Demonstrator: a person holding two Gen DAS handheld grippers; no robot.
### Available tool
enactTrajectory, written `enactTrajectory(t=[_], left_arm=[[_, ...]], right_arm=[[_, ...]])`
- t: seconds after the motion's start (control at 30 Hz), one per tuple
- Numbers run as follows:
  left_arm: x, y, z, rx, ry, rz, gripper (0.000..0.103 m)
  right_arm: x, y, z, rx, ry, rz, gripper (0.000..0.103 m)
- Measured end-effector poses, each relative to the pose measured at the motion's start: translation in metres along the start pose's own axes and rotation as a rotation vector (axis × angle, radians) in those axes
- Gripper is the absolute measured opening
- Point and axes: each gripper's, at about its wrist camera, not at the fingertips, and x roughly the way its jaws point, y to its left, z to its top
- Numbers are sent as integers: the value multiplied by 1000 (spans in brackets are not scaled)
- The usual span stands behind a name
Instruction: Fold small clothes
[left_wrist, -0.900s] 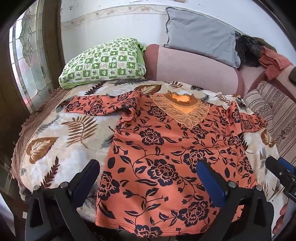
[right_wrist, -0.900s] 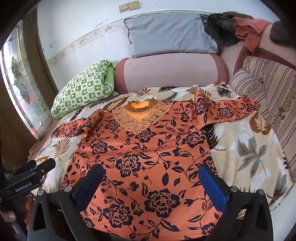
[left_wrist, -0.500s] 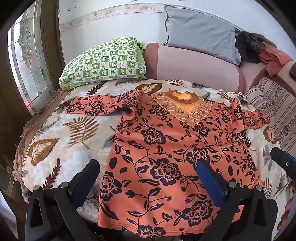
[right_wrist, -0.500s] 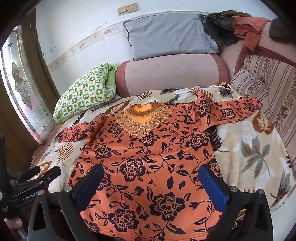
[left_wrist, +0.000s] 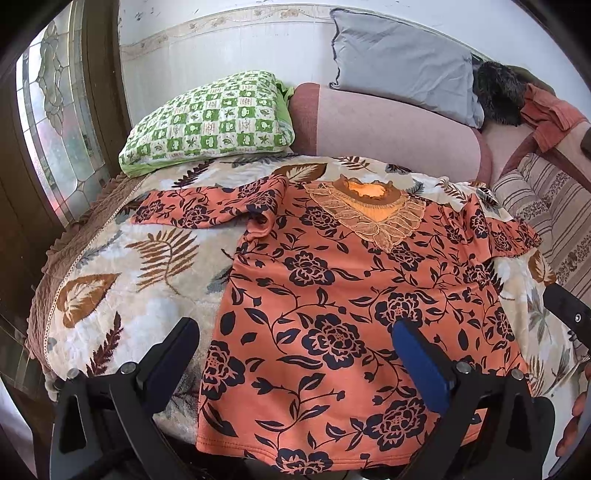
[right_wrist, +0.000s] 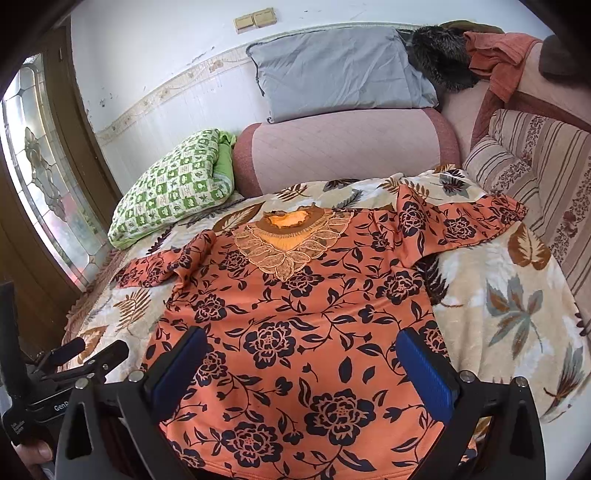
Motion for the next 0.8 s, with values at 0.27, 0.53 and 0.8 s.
enactTrajectory(t=[0.27, 0.53, 0.8], left_arm=[[1, 0, 1, 3, 0, 0, 103], [4, -1, 1, 7, 9, -7, 103], [5, -1, 2, 6, 9, -6, 103]], right_arm=[[1, 1, 0, 4, -1, 4, 103], [2, 0, 0, 4, -3, -2, 103], [3, 1, 1, -1, 0, 1, 103]])
